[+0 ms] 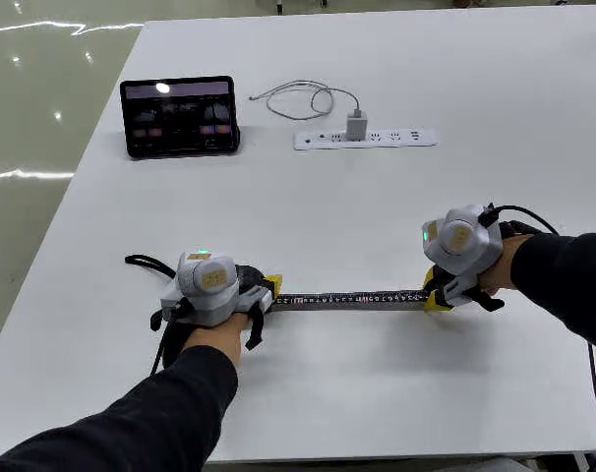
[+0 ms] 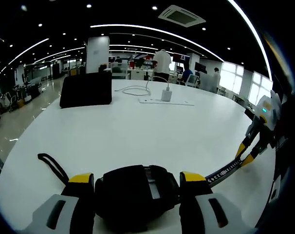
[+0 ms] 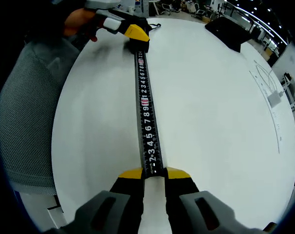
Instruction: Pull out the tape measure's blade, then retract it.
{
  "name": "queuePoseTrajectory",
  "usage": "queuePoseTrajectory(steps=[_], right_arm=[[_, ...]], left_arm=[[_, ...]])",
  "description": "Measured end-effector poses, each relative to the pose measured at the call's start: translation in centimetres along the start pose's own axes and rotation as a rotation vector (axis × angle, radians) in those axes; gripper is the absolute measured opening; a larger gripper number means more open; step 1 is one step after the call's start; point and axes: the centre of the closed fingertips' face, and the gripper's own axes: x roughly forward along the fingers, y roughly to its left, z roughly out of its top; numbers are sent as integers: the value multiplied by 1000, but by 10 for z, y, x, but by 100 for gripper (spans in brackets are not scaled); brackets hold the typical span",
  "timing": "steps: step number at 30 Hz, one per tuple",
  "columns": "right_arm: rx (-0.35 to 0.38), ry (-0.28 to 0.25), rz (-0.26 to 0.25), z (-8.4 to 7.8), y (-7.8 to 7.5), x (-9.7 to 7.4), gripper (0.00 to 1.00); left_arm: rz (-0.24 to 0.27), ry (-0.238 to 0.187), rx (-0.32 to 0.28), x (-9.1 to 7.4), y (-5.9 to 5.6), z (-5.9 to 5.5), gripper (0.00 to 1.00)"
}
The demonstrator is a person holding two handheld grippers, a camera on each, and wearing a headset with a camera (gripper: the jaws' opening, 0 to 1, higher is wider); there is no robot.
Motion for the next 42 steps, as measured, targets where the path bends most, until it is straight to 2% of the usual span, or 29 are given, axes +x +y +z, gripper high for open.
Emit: queuePoseTrajectory(steps=[9,32,42], right_arm=[[11,-17,1,0,0,0,11],[2,-27,-1,4,1,1,11],[10,-31,-5,7,-3,5,11]], left_arm=[[11,45,57,1,1,-5,65],[-2,60,51,-1,0,-4,64],[-3,67,48,0,-1,-5,64]])
